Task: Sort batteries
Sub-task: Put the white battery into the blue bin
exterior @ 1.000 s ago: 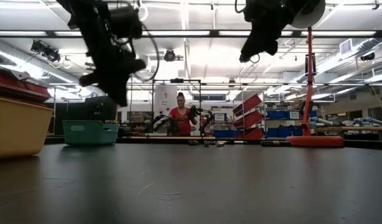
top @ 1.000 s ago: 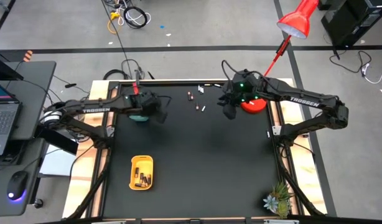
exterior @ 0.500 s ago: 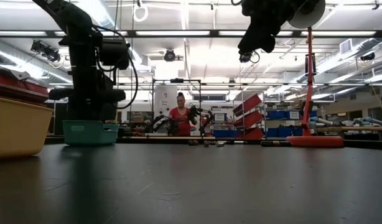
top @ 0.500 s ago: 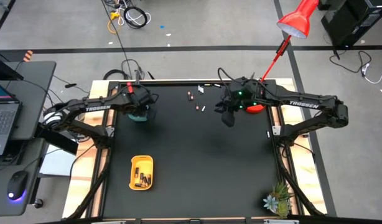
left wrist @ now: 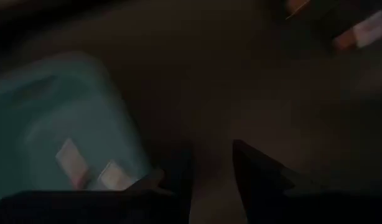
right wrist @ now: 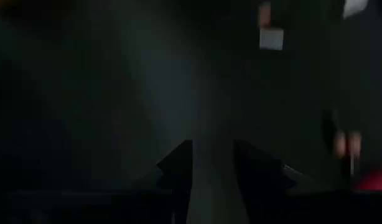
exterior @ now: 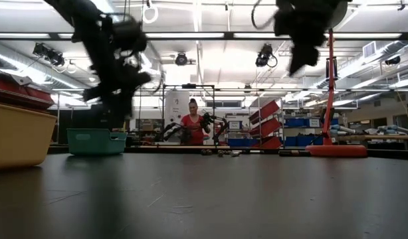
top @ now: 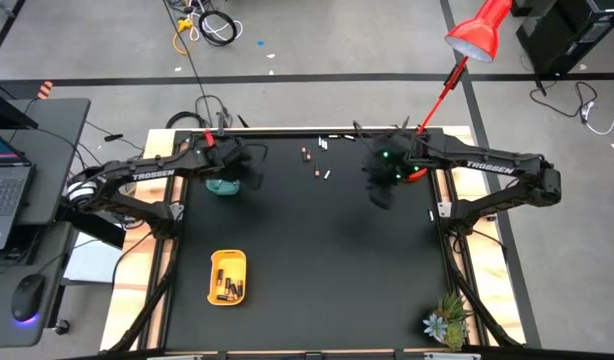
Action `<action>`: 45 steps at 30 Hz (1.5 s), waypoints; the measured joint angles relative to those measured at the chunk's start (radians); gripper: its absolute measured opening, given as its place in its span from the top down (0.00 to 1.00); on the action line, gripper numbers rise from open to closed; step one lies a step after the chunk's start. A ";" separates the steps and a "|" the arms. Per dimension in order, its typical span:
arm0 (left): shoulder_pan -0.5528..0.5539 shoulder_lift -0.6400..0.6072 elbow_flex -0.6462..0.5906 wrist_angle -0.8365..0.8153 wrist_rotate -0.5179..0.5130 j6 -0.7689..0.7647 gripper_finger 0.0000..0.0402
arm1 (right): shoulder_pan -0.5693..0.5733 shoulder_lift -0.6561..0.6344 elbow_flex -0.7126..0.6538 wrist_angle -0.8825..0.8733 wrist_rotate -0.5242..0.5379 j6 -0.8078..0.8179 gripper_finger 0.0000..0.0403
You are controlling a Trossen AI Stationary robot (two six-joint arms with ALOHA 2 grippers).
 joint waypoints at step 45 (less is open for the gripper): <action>-0.018 0.009 0.110 0.221 0.170 0.117 0.70 | -0.432 0.212 -0.409 -0.269 -0.051 0.011 0.48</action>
